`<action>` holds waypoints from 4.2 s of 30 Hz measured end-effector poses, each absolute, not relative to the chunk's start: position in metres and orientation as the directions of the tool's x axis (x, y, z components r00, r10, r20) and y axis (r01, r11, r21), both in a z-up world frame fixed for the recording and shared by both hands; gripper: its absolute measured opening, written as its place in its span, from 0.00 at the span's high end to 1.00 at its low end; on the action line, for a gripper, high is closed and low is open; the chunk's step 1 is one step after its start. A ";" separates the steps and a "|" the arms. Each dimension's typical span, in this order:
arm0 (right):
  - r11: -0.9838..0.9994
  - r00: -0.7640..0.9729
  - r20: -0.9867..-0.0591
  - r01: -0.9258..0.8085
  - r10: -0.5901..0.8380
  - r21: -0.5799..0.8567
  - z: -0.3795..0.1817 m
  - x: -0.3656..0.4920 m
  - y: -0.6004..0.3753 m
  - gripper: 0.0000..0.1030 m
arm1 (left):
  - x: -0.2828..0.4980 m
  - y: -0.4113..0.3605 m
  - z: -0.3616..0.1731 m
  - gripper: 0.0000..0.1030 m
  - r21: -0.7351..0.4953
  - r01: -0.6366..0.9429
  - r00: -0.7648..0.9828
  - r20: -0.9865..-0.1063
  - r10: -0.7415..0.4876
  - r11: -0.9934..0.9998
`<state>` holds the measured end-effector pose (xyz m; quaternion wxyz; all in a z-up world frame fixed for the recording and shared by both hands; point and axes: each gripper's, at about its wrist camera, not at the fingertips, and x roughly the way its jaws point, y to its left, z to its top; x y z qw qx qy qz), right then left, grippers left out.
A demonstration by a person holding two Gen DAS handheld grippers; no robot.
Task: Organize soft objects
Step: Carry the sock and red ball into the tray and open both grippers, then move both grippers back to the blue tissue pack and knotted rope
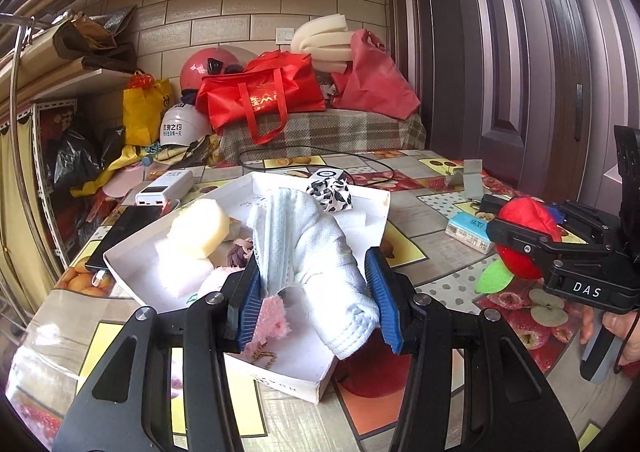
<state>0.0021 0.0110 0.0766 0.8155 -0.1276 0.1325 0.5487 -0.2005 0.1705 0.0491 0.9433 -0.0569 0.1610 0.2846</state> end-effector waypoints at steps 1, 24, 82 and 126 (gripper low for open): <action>0.362 0.359 -0.357 -0.930 0.862 -0.062 0.076 0.001 0.014 0.43 | -0.201 0.172 0.049 0.53 -0.012 -0.556 0.785 -0.338 0.520 0.831; 0.264 0.274 -0.382 -0.961 0.883 -0.079 0.073 -0.028 0.114 0.43 | -0.209 0.235 0.046 0.52 -0.048 -0.660 0.712 -0.359 0.603 0.750; 0.323 0.320 -0.473 -0.943 0.821 -0.078 0.066 0.017 0.195 0.00 | -0.168 0.272 0.051 0.00 -0.008 -0.692 0.683 -0.332 0.651 0.722; 0.576 0.507 -0.381 -0.813 0.773 0.086 0.079 0.089 -0.056 0.00 | -0.143 0.160 0.054 0.00 -0.048 -0.533 0.807 -0.329 0.491 0.845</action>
